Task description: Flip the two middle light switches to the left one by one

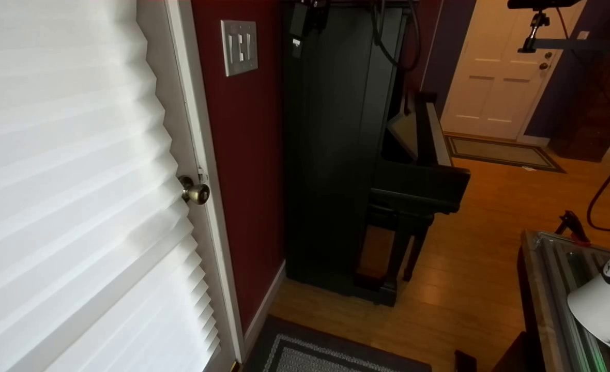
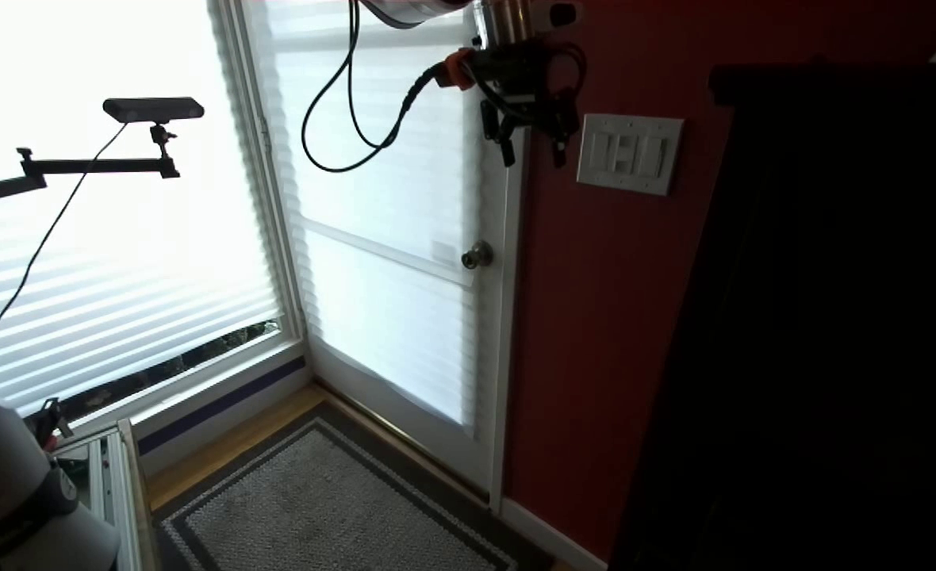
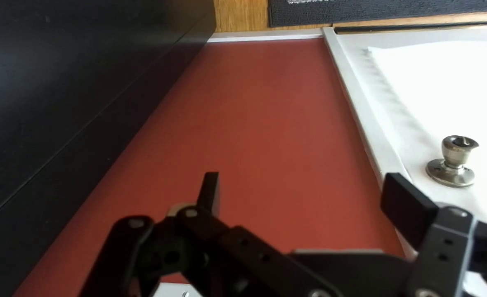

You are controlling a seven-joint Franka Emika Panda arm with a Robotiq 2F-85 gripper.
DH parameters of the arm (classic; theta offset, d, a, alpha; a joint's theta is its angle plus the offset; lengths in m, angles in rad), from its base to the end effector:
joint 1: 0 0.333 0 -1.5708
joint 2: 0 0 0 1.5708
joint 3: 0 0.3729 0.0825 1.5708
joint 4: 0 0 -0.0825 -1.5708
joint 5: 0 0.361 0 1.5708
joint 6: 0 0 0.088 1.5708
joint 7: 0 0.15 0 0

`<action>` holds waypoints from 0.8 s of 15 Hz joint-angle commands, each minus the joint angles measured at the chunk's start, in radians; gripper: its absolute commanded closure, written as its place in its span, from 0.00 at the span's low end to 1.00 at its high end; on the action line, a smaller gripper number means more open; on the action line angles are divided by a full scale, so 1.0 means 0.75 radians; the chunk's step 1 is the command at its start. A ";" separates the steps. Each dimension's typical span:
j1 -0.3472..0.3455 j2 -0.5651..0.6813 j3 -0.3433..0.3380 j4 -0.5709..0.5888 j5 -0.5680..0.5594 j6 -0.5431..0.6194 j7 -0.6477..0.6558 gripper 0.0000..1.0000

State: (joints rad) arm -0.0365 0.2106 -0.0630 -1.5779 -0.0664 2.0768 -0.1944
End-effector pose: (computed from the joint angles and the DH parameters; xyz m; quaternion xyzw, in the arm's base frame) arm 0.6525 -0.0671 0.5647 0.9871 0.0603 0.1367 0.0581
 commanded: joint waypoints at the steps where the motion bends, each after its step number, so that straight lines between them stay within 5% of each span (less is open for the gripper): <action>1: -0.011 0.015 0.019 0.045 -0.061 -0.009 -0.117 0.00; 8: -0.013 0.093 0.019 0.153 -0.267 0.056 -0.422 0.00; 9: -0.011 0.109 0.019 0.165 -0.295 0.083 -0.437 0.24; 12: 0.000 0.169 0.011 0.206 -0.371 0.207 -0.399 0.41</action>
State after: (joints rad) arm -0.0365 0.2750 -0.0572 -1.4869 -0.2777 2.1636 -0.4982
